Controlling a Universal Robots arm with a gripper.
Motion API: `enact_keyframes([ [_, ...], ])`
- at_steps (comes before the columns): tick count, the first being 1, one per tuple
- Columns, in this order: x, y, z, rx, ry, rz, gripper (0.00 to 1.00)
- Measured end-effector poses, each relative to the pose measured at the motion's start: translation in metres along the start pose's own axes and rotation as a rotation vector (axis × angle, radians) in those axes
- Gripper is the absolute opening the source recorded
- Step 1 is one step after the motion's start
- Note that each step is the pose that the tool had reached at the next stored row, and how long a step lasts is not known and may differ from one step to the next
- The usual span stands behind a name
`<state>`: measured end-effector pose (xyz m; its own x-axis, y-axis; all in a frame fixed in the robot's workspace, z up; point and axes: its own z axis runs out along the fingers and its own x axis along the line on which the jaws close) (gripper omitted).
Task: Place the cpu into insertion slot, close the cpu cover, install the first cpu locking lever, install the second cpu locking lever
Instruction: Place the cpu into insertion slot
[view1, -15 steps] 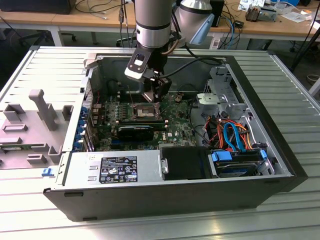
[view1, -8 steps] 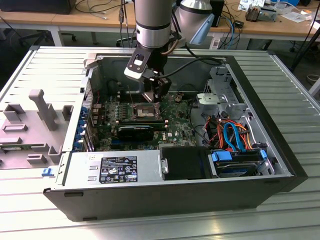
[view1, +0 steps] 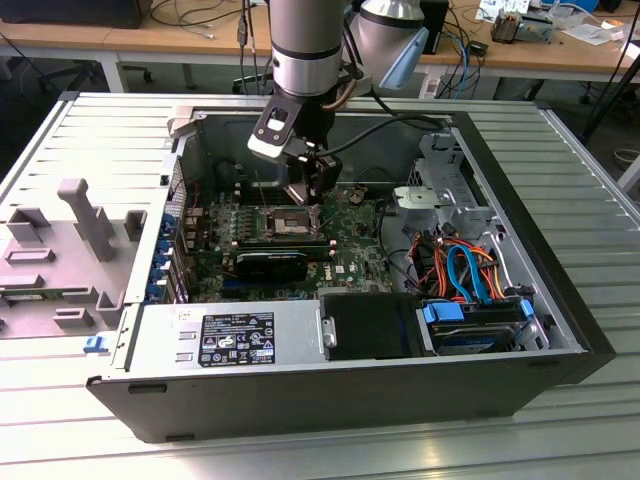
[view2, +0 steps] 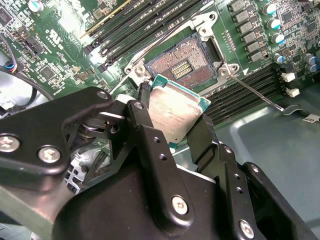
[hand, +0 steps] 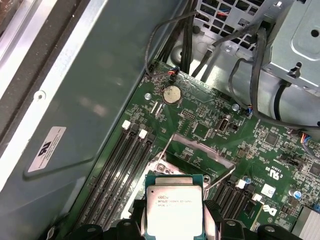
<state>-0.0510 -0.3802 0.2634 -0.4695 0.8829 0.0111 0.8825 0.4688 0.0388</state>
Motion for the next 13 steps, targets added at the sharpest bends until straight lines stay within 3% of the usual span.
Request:
enact_keyframes([
  [13, 0.0, 0.0, 0.0, -0.0002, -0.0008, 0.021, 0.54],
])
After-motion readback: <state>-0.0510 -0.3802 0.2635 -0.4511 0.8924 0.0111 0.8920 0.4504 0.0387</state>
